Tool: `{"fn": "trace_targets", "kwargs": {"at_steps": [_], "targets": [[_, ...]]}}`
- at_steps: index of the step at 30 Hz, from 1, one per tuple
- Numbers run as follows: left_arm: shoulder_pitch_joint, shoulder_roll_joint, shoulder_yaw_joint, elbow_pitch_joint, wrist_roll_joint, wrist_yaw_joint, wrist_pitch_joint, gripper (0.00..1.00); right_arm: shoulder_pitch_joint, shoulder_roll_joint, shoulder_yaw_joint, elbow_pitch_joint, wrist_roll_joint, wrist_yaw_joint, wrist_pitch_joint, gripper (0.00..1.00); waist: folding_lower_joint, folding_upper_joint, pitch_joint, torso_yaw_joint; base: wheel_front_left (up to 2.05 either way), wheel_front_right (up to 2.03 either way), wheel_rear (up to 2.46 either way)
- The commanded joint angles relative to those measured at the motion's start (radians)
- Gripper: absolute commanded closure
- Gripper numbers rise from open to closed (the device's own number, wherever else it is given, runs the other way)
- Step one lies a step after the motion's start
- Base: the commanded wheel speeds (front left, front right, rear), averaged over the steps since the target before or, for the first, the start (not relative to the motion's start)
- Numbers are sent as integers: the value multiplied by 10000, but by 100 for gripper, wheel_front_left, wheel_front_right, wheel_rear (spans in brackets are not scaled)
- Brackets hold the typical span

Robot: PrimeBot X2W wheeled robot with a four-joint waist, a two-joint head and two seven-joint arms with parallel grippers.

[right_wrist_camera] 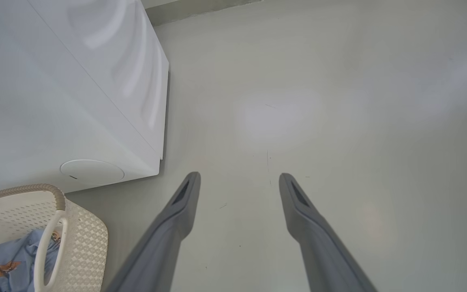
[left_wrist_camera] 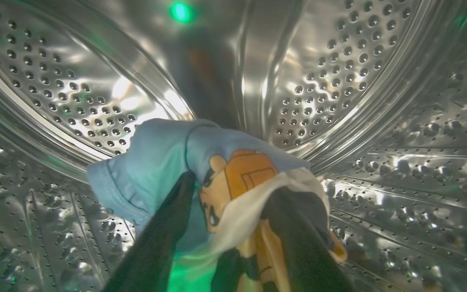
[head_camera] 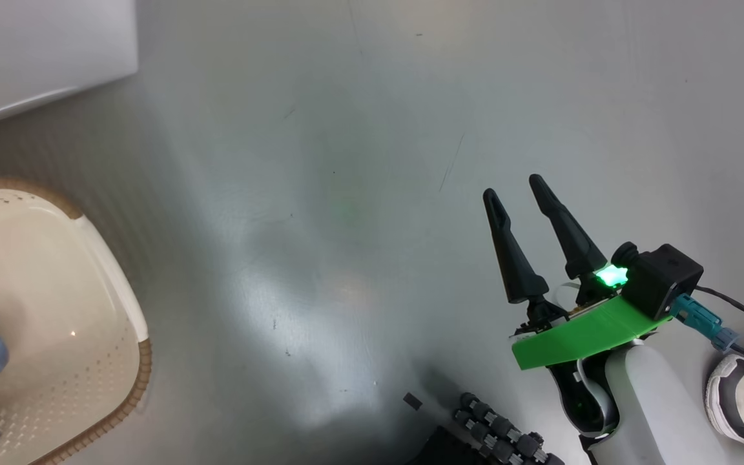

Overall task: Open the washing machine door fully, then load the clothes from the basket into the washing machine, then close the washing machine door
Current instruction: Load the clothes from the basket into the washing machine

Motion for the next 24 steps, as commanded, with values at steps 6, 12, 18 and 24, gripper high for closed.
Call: {"fn": "trace_targets", "kwargs": {"at_steps": [6,12,18,24], "targets": [[350,411,-340,-127,-467,-23,-158,0,221,-72,10,-170,-163,16,-120,0,-1,0,-181,139,0,0,0],[886,99,-550,-42,-977,-24,-496,0,211,-72,-313,-183,-415,16,-120,0,-1,0,-565,583,0,0,0],[1941,-207,-825,-220,-1409,-24,-736,0,209,-72,-603,-204,-732,16,-120,0,-1,0,-1179,1156,0,0,0],[3383,-775,-904,-676,-1967,-24,-838,0,286,-72,-868,-109,-1152,16,-115,0,-1,0,-2044,1877,0,0,0]]}}
